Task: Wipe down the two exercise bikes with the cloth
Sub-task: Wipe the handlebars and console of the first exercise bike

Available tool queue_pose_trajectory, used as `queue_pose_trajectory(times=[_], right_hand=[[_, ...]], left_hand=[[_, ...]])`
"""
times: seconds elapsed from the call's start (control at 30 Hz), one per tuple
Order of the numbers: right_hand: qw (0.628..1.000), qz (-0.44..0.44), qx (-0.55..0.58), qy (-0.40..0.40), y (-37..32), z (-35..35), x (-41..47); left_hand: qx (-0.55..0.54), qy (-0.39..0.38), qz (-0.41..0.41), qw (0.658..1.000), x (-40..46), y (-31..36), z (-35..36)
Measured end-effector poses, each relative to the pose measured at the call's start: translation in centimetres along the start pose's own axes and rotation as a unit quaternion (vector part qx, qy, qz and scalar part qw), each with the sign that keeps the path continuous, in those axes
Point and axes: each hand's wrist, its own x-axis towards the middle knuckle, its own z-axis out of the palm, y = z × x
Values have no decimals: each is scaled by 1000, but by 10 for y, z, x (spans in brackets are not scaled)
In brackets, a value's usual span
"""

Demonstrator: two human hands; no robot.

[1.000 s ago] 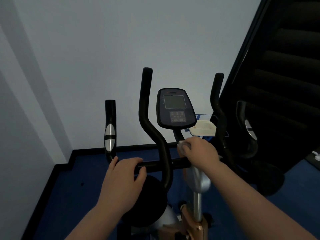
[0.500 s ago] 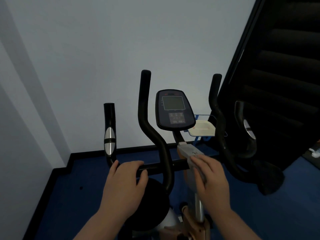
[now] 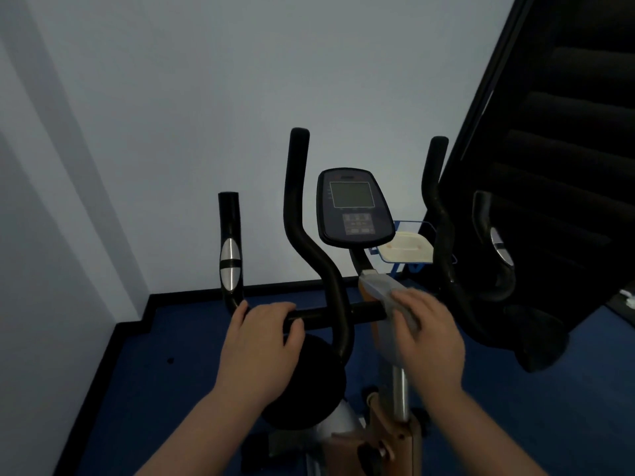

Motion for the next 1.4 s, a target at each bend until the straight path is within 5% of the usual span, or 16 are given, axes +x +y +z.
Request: queue_pose_trajectory(times=[0.17,0.43,0.67,0.87,1.03,1.27,1.4], right_hand=[[996,17,-46,-74,-18,11,40],[971,-199,3,-135,-4,2,24],[994,-76,25,-73,-30,23,16],[985,-128,-12,-114,-14,2,-7],[963,49,229,-134,-49,11,45],[976,-43,199,-78,-56,13,-35],[952,-40,239,-185,-38,-9,-33]], left_hand=[[12,5,-3,1000,-1,0,1],[10,-3,3,1000,-1,-1,1],[12,-2,2,1000,-1,-1,2],[5,2,2,1000,0,-2,1],[9,3,1,1000,2,-1,1],[-3,3,1,1000,-2,-1,2],[-3,6,2,1000,0,-1,1]])
